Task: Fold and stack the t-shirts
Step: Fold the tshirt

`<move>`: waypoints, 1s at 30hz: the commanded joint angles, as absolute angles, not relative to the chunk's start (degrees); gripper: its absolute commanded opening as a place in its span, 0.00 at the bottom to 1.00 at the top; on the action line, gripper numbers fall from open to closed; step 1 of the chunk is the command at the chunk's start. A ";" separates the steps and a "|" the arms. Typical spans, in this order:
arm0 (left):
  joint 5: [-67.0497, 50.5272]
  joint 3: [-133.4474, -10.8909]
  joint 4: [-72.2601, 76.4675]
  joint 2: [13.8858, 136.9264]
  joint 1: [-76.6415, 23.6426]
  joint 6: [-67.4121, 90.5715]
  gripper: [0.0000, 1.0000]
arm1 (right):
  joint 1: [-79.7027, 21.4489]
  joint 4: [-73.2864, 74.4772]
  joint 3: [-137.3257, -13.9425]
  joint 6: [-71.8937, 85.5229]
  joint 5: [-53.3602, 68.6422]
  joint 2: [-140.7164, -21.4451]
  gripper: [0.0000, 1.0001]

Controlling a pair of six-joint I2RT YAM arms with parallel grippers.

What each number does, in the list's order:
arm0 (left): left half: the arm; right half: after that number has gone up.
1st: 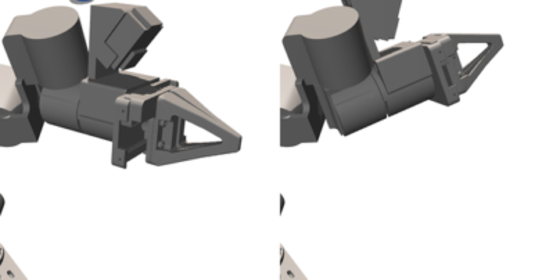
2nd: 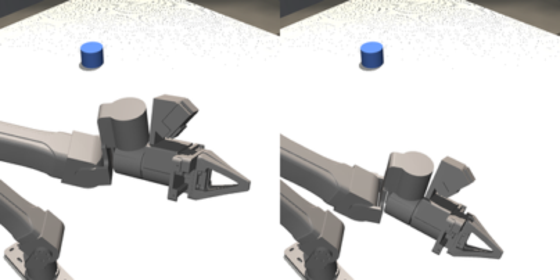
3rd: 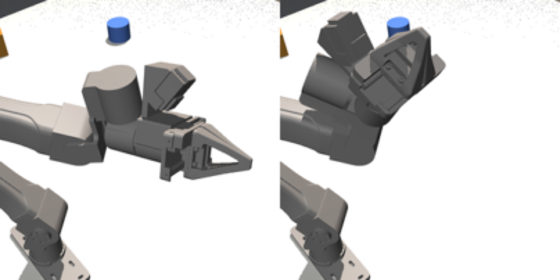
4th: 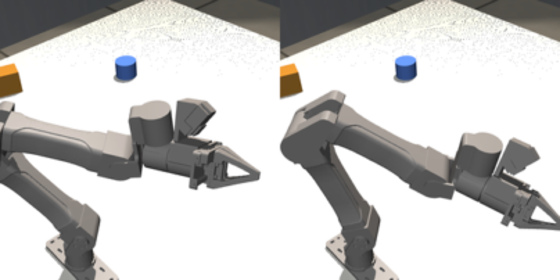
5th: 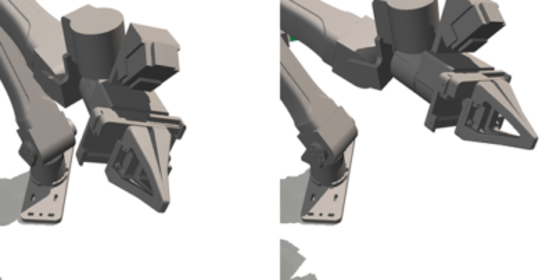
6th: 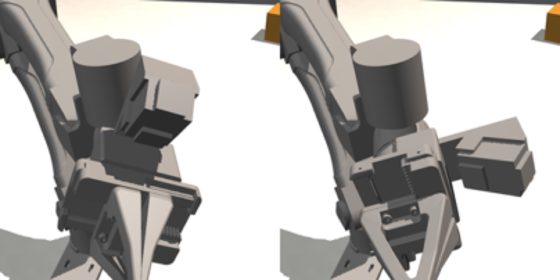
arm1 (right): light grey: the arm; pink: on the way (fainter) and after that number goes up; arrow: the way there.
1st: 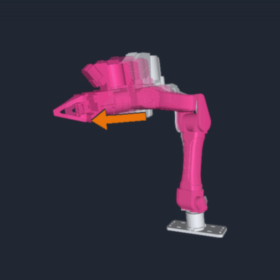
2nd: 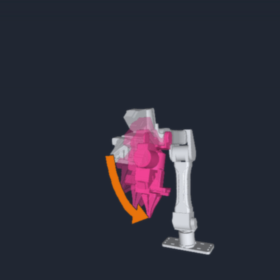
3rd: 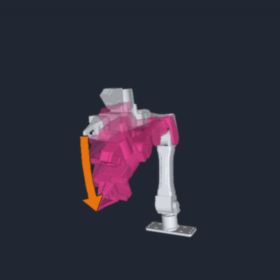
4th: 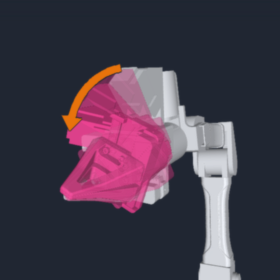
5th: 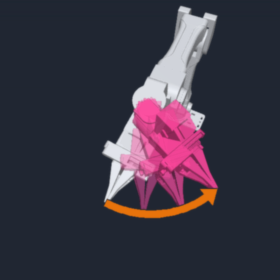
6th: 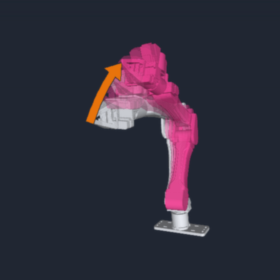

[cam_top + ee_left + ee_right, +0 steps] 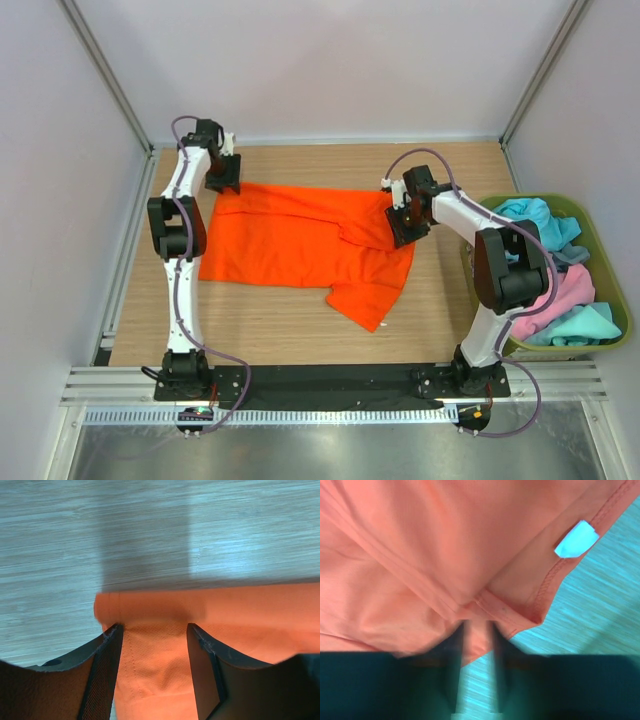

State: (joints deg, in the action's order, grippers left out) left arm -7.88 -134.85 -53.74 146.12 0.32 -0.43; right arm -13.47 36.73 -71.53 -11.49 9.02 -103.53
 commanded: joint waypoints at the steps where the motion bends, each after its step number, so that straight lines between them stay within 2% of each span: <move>1: -5.89 -135.53 -52.74 147.04 -1.21 -1.14 0.56 | -13.71 35.78 -71.80 -10.20 8.53 -100.89 0.43; 4: -5.89 -135.00 -52.82 146.43 -1.41 -1.32 0.56 | -13.71 32.80 -77.05 -9.58 4.58 -102.65 0.59; 7: -6.15 -134.56 -53.00 146.25 -1.41 -1.49 0.56 | -13.19 31.73 -85.12 -10.37 1.94 -105.55 0.61; 14: -6.24 -133.16 -53.35 144.93 -1.49 -2.11 0.56 | -10.37 31.73 -97.73 -8.97 5.87 -115.91 0.55; 30: -5.54 -130.43 -53.79 142.47 -1.49 -2.99 0.57 | -7.82 31.55 -101.69 -6.86 10.28 -122.87 0.41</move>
State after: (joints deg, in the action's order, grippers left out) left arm -5.58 -131.94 -52.12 144.64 -1.28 -2.46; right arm -8.71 32.36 -98.52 -8.19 8.75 -122.21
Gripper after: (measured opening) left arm 0.567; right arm 0.424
